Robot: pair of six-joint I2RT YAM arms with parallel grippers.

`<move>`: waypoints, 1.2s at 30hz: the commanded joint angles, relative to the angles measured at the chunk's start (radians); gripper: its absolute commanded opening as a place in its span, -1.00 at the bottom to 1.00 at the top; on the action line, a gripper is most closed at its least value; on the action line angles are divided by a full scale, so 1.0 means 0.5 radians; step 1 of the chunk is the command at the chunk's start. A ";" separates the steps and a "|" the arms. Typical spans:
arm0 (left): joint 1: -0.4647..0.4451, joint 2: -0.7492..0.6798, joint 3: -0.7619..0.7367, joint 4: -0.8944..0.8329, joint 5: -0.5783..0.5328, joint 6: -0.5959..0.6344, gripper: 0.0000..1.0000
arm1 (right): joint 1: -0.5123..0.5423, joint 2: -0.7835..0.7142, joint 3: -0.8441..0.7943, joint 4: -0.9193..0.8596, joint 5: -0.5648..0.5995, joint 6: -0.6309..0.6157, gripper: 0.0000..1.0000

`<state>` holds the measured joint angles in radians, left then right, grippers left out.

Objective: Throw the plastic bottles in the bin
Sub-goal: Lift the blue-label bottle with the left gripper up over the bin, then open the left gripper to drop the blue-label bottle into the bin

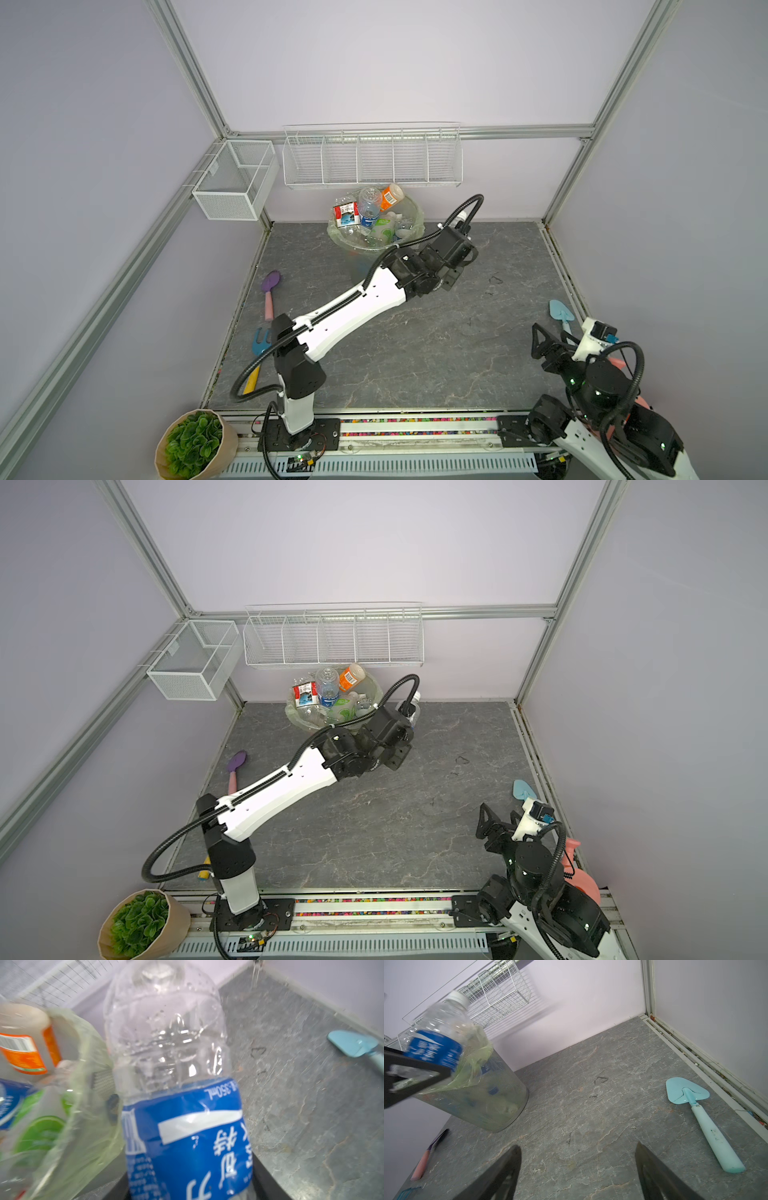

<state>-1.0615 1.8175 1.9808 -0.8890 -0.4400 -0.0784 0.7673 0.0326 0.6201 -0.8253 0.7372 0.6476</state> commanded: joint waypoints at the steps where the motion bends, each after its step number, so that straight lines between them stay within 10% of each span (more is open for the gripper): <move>1: 0.009 -0.203 0.105 0.097 -0.031 0.069 -0.25 | -0.004 -0.028 0.041 -0.015 0.047 0.036 0.77; 23: 0.715 -0.322 0.005 -0.122 0.595 -0.007 -0.21 | -0.005 -0.026 0.066 -0.031 0.024 0.051 0.77; 30: 0.827 -0.207 0.181 -0.342 0.532 -0.053 0.90 | -0.006 -0.008 0.071 0.003 -0.004 0.053 0.76; 36: 0.826 -0.378 0.304 -0.304 0.514 -0.074 1.00 | -0.004 0.028 0.074 0.036 -0.014 0.047 0.76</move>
<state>-0.6483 1.7000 2.0853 -1.0218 -0.1780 -0.1040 0.7673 0.0330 0.6380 -0.8402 0.7357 0.6586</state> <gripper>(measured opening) 0.999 0.882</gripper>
